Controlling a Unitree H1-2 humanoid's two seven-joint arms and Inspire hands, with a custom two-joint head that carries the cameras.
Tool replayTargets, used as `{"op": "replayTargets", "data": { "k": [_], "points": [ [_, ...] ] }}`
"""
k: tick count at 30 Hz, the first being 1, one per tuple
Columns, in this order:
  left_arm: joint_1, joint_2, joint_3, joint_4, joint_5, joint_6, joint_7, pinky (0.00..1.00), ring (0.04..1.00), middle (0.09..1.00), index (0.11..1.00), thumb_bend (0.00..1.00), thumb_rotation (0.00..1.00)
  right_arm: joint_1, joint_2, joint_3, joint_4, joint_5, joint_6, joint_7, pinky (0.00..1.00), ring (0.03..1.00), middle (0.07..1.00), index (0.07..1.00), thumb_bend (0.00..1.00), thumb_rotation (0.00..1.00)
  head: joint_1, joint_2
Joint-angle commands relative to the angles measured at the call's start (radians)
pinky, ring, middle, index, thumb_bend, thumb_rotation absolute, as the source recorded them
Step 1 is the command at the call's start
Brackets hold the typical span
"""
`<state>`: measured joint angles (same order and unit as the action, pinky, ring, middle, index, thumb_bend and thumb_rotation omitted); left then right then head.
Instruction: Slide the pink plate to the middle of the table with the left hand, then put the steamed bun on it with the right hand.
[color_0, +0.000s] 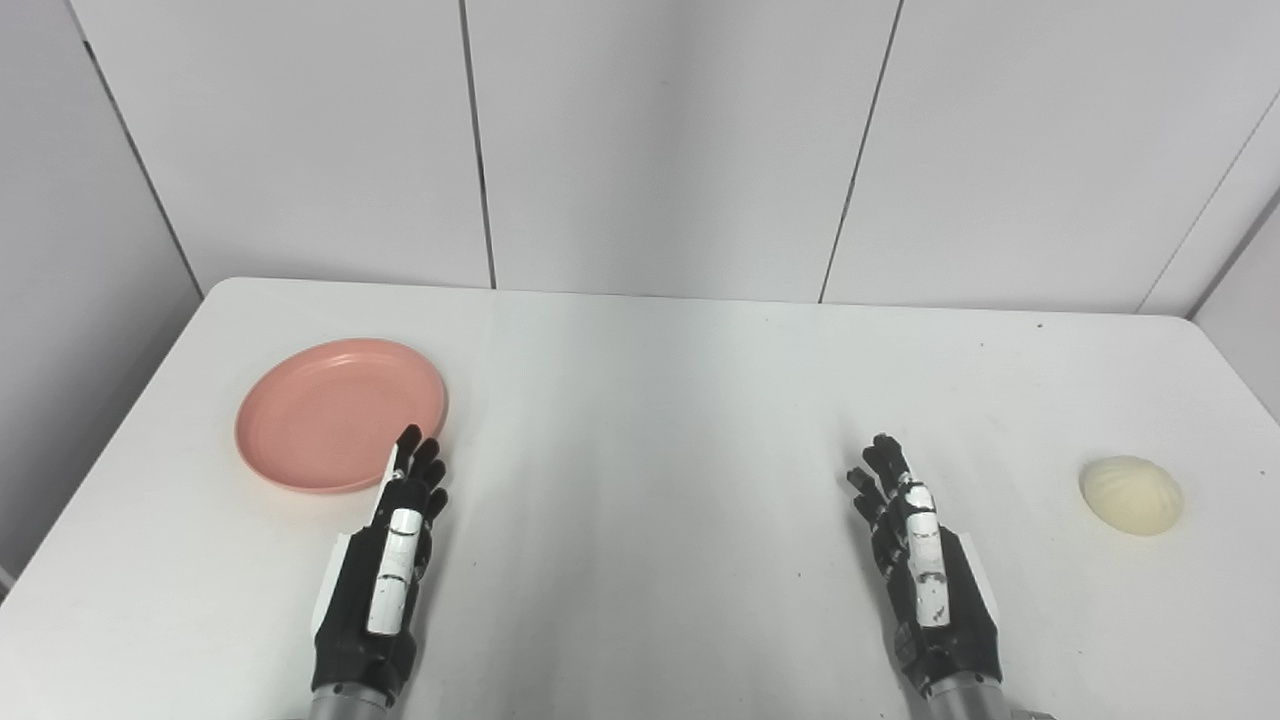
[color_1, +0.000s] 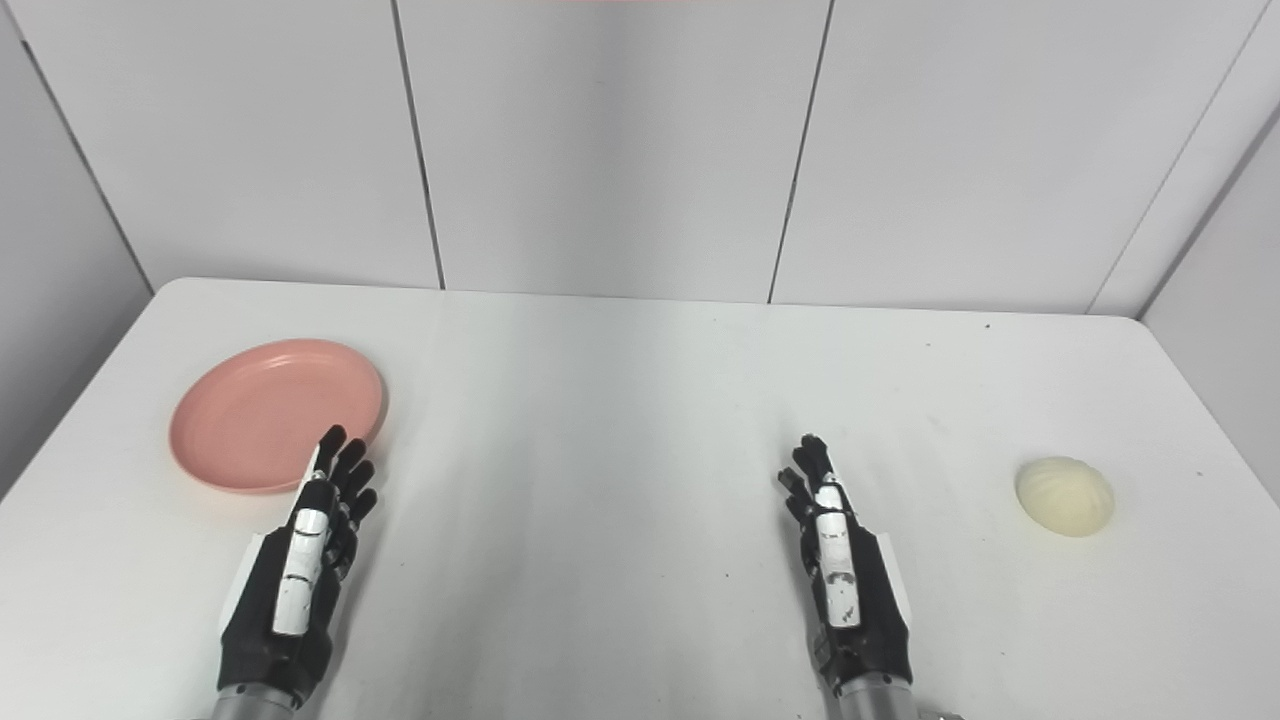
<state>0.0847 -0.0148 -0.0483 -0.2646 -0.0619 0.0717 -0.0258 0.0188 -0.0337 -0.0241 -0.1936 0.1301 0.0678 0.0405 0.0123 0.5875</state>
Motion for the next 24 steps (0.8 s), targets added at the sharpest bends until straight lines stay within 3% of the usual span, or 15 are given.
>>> {"op": "replayTargets", "data": {
  "k": [1, 24],
  "points": [
    [-0.022, -0.008, -0.001, -0.020, -0.006, -0.038, -0.005, 1.00, 1.000, 1.000, 1.000, 0.65, 0.94, -0.021, 0.002, 0.001, -0.036, 0.003, 0.000, 0.004, 0.98, 0.940, 0.965, 0.955, 0.80, 1.00, 0.003, 0.000],
    [-0.025, -0.010, -0.003, -0.020, -0.009, -0.029, -0.007, 1.00, 1.000, 1.000, 1.000, 0.64, 0.93, -0.022, 0.015, -0.012, -0.011, -0.008, -0.044, -0.015, 0.97, 0.931, 0.957, 0.951, 0.82, 1.00, 0.004, -0.002]
  ]
}}
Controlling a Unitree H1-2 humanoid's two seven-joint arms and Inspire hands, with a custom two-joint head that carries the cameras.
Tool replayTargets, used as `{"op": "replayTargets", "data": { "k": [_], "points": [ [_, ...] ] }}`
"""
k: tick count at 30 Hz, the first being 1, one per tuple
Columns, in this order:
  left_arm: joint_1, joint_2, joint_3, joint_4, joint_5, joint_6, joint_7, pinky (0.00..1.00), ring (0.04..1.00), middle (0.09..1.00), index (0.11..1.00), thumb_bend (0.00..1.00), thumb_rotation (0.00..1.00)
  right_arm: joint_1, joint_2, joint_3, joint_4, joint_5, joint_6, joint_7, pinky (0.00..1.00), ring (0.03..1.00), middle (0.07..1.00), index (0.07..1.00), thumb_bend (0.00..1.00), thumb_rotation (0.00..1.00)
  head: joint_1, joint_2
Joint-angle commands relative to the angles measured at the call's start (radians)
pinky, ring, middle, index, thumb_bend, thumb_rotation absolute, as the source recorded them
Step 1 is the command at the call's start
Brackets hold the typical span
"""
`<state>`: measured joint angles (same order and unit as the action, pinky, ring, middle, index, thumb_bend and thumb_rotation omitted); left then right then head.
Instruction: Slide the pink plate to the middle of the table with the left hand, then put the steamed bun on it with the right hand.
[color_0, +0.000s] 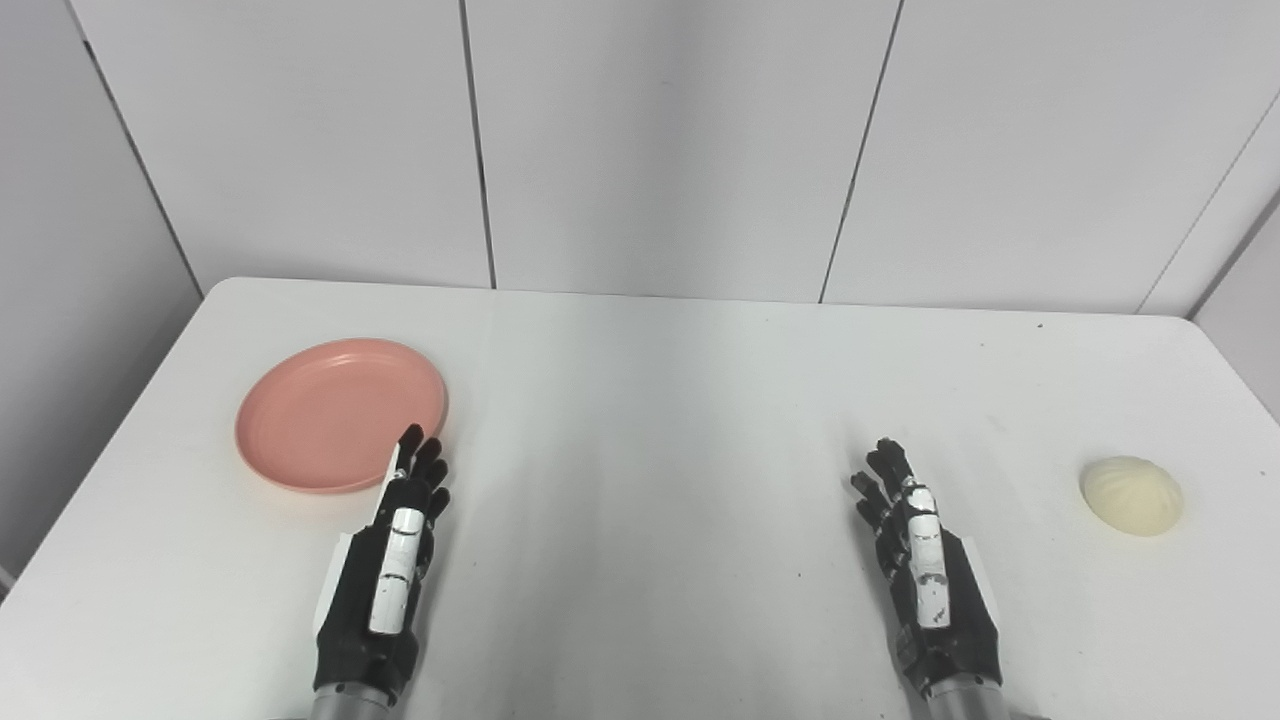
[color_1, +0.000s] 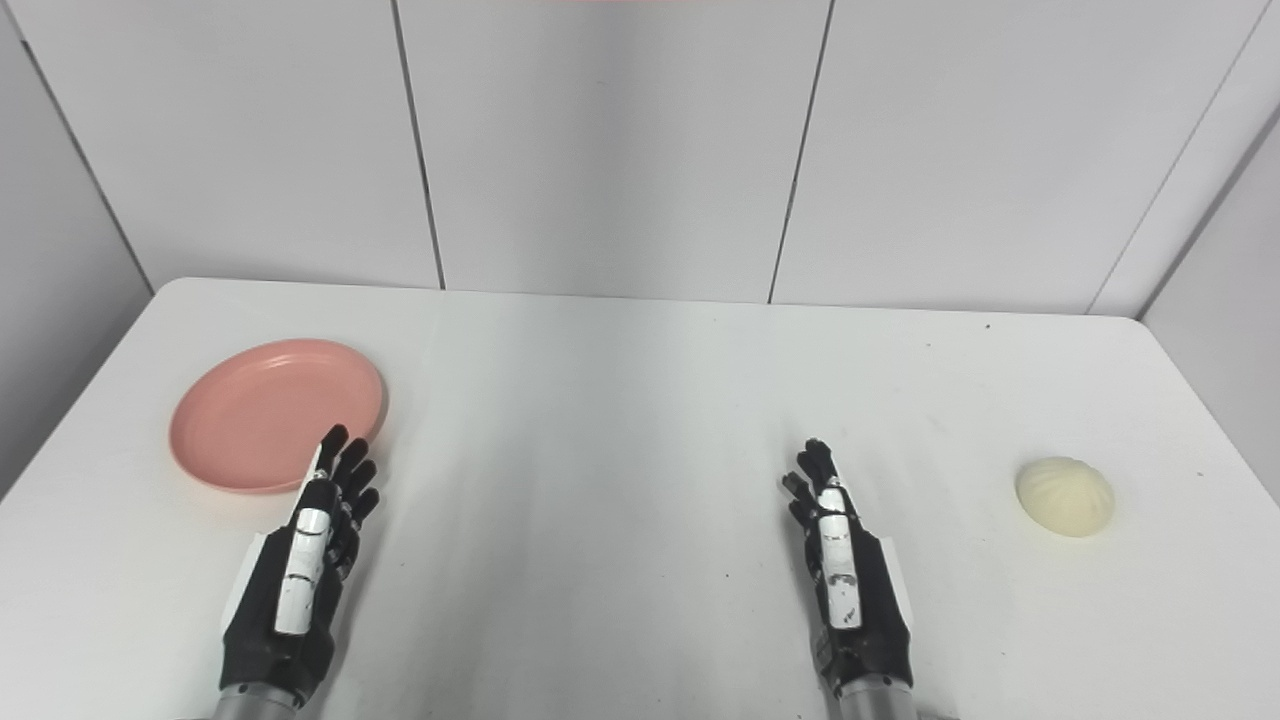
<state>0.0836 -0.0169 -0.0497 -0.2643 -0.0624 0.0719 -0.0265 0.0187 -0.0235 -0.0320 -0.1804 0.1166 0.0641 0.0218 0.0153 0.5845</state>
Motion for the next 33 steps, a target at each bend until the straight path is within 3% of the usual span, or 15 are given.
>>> {"op": "replayTargets", "data": {
  "k": [1, 5, 14, 33],
  "points": [
    [-0.024, -0.010, -0.002, -0.019, -0.006, -0.030, -0.005, 1.00, 1.000, 1.000, 1.000, 0.64, 0.93, -0.021, 0.003, -0.005, -0.024, 0.006, -0.041, 0.004, 0.97, 0.932, 0.958, 0.952, 0.81, 1.00, 0.007, -0.002],
    [-0.024, -0.018, -0.009, -0.012, 0.001, -0.030, -0.002, 1.00, 1.000, 1.000, 1.000, 0.63, 0.94, -0.019, -0.006, -0.012, -0.014, 0.020, -0.049, 0.013, 0.99, 0.937, 0.959, 0.956, 0.81, 1.00, 0.038, -0.015],
    [-0.027, -0.058, -0.055, 0.040, 0.090, -0.080, 0.027, 1.00, 1.000, 1.000, 1.000, 0.71, 0.96, -0.021, -0.058, -0.047, 0.053, 0.064, -0.101, 0.051, 1.00, 0.957, 0.979, 0.977, 0.78, 1.00, 0.179, -0.072],
    [-0.040, -0.080, -0.071, 0.154, 0.153, -0.201, 0.048, 1.00, 1.000, 1.000, 1.000, 0.63, 0.98, -0.025, -0.064, -0.053, 0.108, 0.074, -0.129, 0.071, 0.99, 0.932, 0.961, 0.967, 0.74, 1.00, 0.200, -0.156]
  ]
}}
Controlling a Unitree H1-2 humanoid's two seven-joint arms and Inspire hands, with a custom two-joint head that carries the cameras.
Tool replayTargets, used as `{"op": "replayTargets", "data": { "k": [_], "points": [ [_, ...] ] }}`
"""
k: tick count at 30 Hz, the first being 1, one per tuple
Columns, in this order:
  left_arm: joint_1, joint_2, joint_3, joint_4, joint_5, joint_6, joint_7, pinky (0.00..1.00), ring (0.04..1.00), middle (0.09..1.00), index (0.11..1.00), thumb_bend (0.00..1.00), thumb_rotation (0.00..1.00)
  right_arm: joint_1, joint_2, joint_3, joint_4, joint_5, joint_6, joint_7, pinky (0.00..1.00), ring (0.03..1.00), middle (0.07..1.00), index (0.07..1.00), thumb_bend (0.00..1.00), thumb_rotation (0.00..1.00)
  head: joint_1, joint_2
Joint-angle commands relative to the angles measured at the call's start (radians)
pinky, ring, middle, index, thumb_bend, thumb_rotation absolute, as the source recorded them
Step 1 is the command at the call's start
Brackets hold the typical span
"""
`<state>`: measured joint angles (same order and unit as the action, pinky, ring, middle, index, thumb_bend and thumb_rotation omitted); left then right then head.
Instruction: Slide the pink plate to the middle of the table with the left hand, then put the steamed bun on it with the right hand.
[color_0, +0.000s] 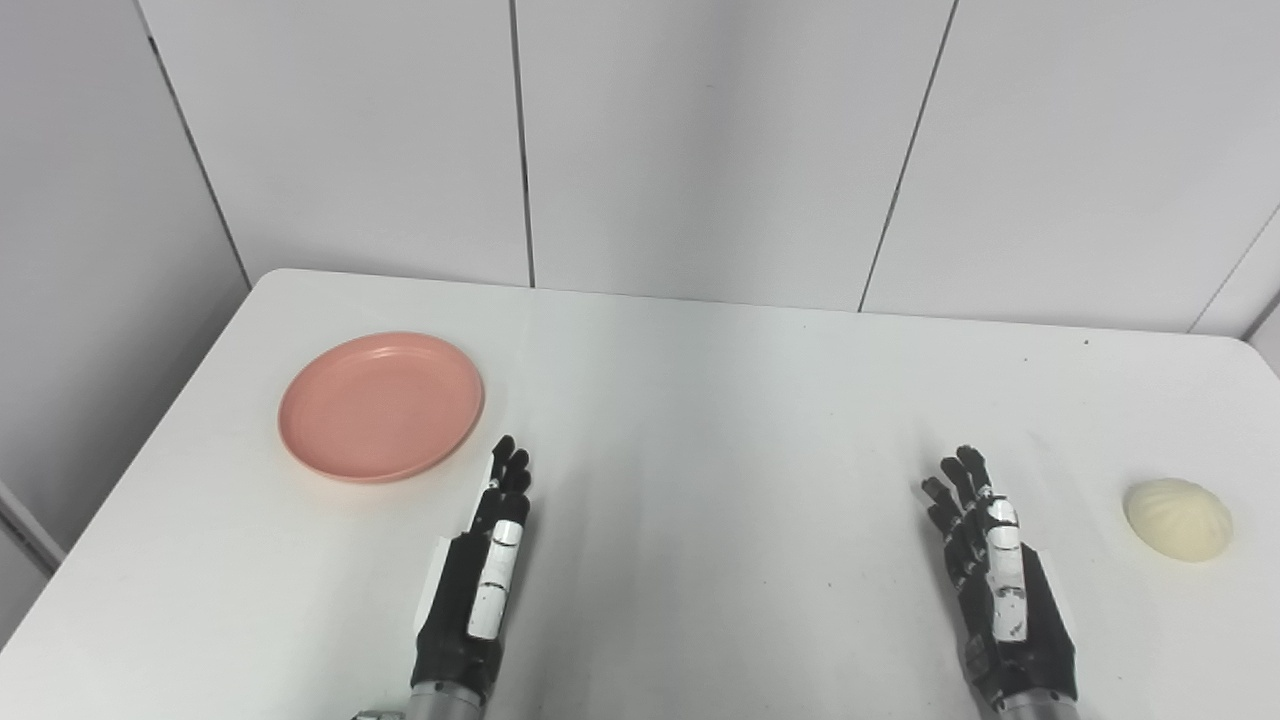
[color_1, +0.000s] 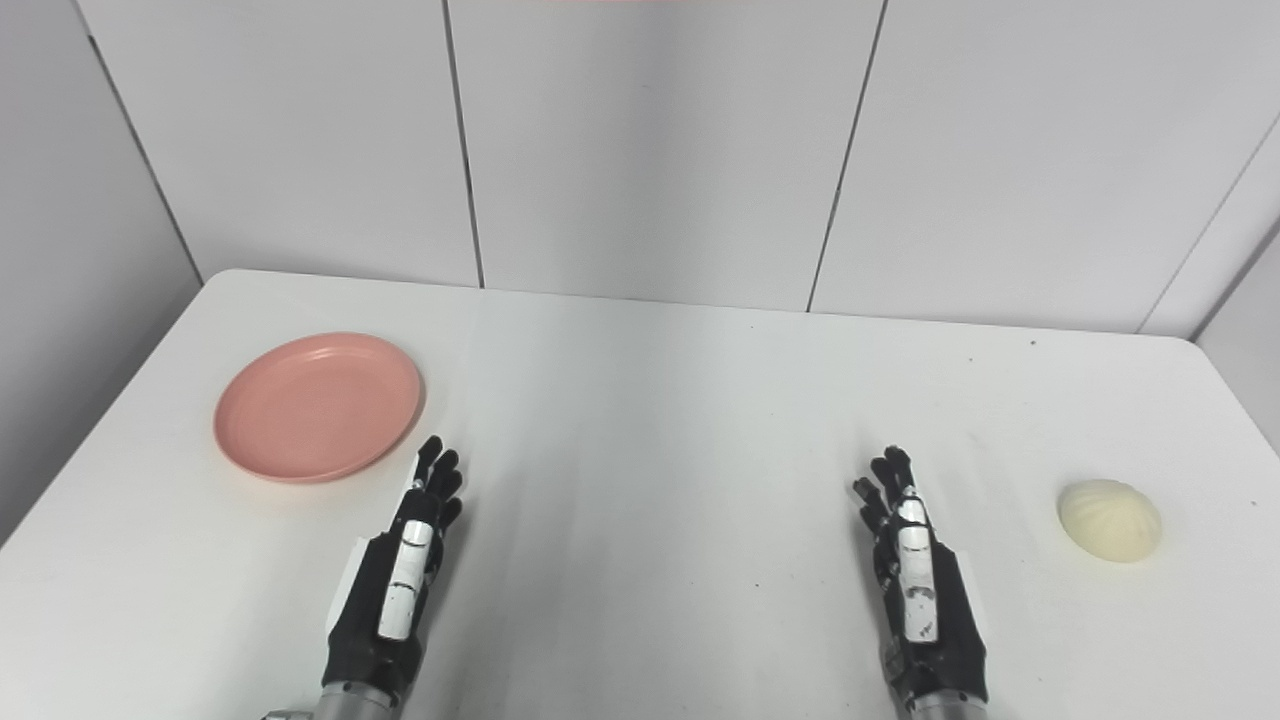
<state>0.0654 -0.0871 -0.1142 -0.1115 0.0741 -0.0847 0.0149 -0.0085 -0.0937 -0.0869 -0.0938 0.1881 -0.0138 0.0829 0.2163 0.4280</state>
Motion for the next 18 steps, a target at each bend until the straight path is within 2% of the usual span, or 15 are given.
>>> {"op": "replayTargets", "data": {
  "k": [1, 11, 14, 18],
  "points": [
    [-0.024, -0.009, -0.006, 0.008, 0.016, -0.049, 0.008, 1.00, 1.000, 1.000, 1.000, 0.63, 0.98, 0.001, 0.007, 0.003, 0.025, 0.001, -0.054, 0.011, 0.99, 0.931, 0.961, 0.967, 0.75, 1.00, 0.000, -0.008],
    [-0.026, -0.003, 0.006, 0.015, -0.009, -0.066, 0.003, 1.00, 1.000, 1.000, 1.000, 0.65, 0.97, 0.007, 0.018, 0.017, 0.018, -0.024, -0.050, 0.004, 1.00, 0.938, 0.967, 0.962, 0.75, 1.00, -0.036, -0.011],
    [-0.039, 0.001, 0.010, -0.013, -0.045, -0.062, -0.012, 1.00, 1.000, 1.000, 1.000, 0.66, 0.98, 0.013, 0.026, 0.020, 0.008, -0.031, -0.045, -0.002, 1.00, 0.939, 0.968, 0.962, 0.75, 1.00, -0.056, -0.011],
    [-0.074, -0.001, 0.030, -0.060, -0.114, -0.036, -0.023, 1.00, 1.000, 1.000, 1.000, 0.69, 0.94, 0.017, 0.038, 0.022, 0.003, -0.043, -0.048, -0.011, 0.99, 0.935, 0.966, 0.961, 0.74, 1.00, -0.068, -0.012]
  ]
}}
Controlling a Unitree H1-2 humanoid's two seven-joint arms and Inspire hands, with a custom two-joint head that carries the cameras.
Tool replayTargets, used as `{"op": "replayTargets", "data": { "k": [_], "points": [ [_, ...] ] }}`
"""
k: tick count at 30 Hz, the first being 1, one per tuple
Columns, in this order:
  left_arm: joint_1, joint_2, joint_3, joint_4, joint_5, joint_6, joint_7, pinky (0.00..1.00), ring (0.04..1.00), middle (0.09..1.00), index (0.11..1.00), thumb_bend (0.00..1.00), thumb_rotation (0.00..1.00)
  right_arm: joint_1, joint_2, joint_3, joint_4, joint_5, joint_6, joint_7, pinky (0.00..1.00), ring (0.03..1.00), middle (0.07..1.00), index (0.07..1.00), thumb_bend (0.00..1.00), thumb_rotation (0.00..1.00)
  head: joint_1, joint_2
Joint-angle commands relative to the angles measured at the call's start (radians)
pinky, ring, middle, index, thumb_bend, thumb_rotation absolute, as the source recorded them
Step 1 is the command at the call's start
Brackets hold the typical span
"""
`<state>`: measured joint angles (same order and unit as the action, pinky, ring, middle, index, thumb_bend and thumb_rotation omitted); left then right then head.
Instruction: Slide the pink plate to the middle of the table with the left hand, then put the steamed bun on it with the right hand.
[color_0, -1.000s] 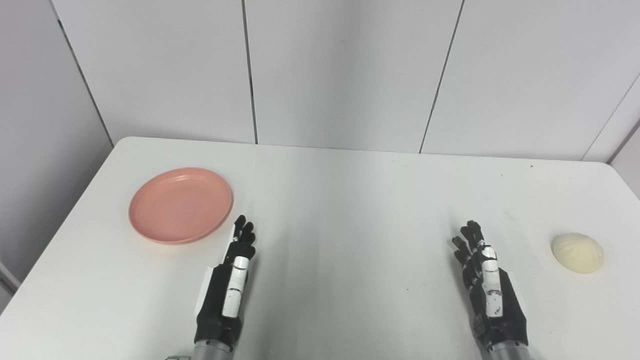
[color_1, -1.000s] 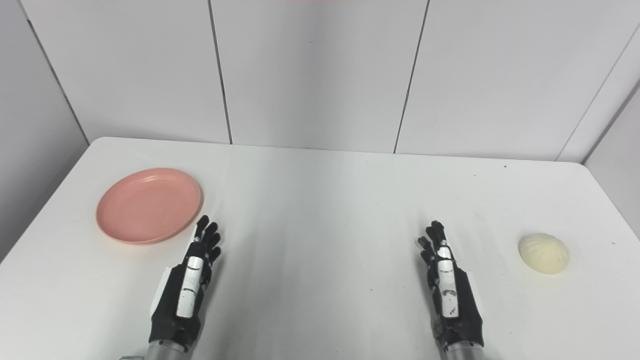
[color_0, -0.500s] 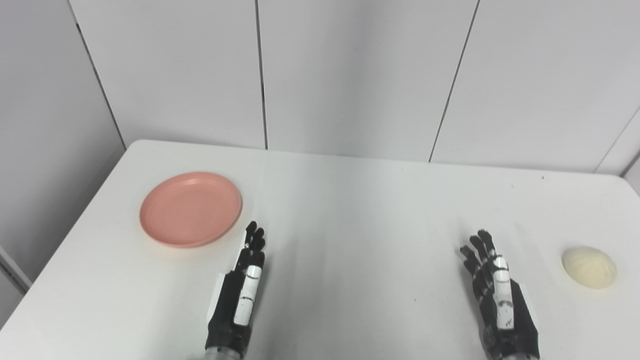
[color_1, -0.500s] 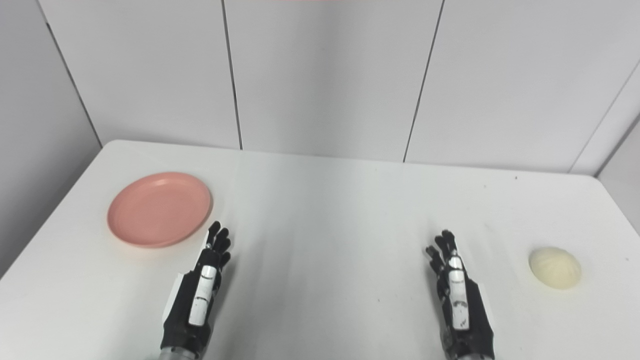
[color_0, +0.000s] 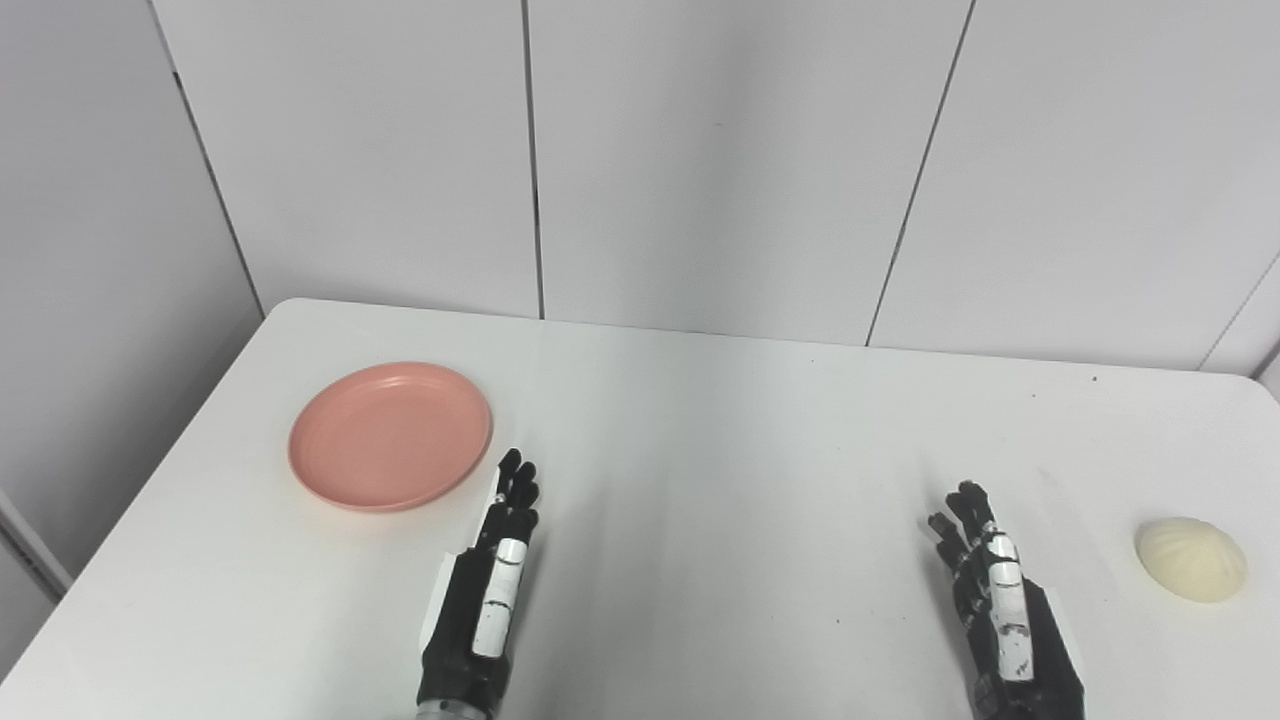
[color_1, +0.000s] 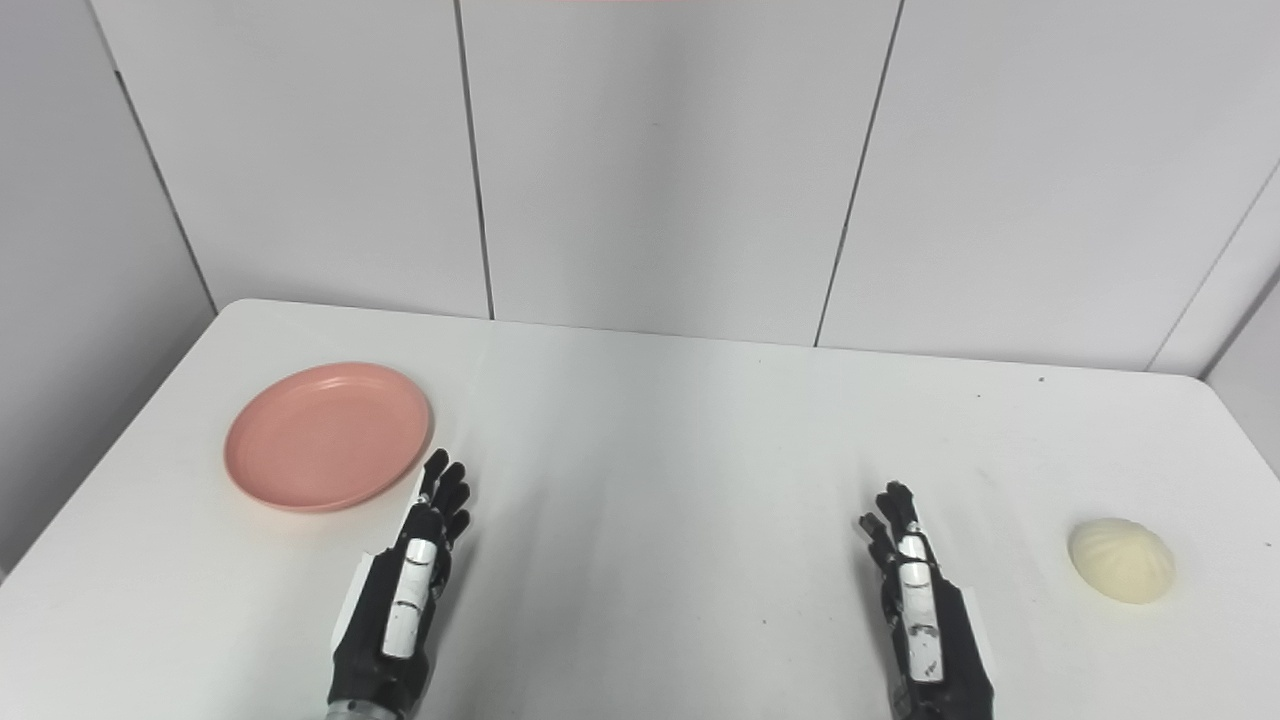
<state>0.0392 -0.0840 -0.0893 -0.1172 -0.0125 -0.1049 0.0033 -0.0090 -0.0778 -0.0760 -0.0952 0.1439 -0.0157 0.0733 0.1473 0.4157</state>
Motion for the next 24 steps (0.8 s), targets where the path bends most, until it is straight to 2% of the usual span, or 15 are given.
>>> {"op": "replayTargets", "data": {
  "k": [1, 3, 7, 8, 9, 11, 18, 24],
  "points": [
    [-0.057, -0.005, 0.011, -0.064, -0.044, -0.008, -0.013, 1.00, 1.000, 1.000, 1.000, 0.71, 0.94, 0.018, 0.024, 0.011, 0.005, 0.000, -0.048, -0.001, 0.99, 0.936, 0.967, 0.961, 0.74, 1.00, 0.000, -0.001],
    [-0.090, -0.003, 0.025, -0.093, -0.087, 0.016, -0.018, 1.00, 1.000, 1.000, 1.000, 0.73, 0.94, 0.018, 0.027, 0.011, 0.007, -0.006, -0.046, -0.004, 0.99, 0.937, 0.967, 0.961, 0.74, 1.00, 0.002, -0.005],
    [-0.165, 0.016, 0.059, -0.129, -0.149, 0.069, -0.024, 1.00, 0.976, 0.986, 1.000, 0.85, 0.89, 0.016, 0.031, 0.011, 0.014, -0.018, -0.045, -0.008, 0.98, 0.934, 0.963, 0.953, 0.74, 1.00, 0.009, -0.012],
    [-0.190, 0.026, 0.072, -0.129, -0.156, 0.075, -0.022, 0.97, 0.955, 0.961, 0.985, 0.87, 0.87, 0.016, 0.032, 0.011, 0.017, -0.019, -0.045, -0.008, 0.99, 0.938, 0.967, 0.957, 0.74, 1.00, 0.010, -0.014],
    [-0.216, 0.036, 0.087, -0.129, -0.159, 0.083, -0.018, 0.90, 0.920, 0.914, 0.928, 0.90, 0.87, 0.015, 0.033, 0.010, 0.018, -0.018, -0.046, -0.008, 1.00, 0.941, 0.970, 0.962, 0.74, 1.00, 0.010, -0.014],
    [-0.268, 0.064, 0.116, -0.123, -0.167, 0.094, -0.014, 0.87, 0.892, 0.875, 0.881, 0.92, 0.86, 0.015, 0.033, 0.009, 0.018, -0.017, -0.047, -0.010, 1.00, 0.942, 0.972, 0.966, 0.74, 1.00, 0.011, -0.016],
    [-0.390, 0.156, 0.187, -0.072, -0.165, 0.097, -0.016, 0.75, 0.823, 0.795, 0.772, 0.98, 0.91, 0.010, 0.036, 0.008, 0.034, -0.027, -0.065, -0.015, 0.99, 0.934, 0.966, 0.961, 0.75, 1.00, 0.008, -0.028],
    [-0.462, 0.236, 0.233, -0.012, -0.184, 0.100, -0.040, 0.77, 0.824, 0.799, 0.753, 1.00, 0.91, 0.010, 0.036, 0.008, 0.037, -0.024, -0.062, -0.011, 1.00, 0.941, 0.971, 0.966, 0.74, 1.00, 0.010, -0.029]
  ]
}}
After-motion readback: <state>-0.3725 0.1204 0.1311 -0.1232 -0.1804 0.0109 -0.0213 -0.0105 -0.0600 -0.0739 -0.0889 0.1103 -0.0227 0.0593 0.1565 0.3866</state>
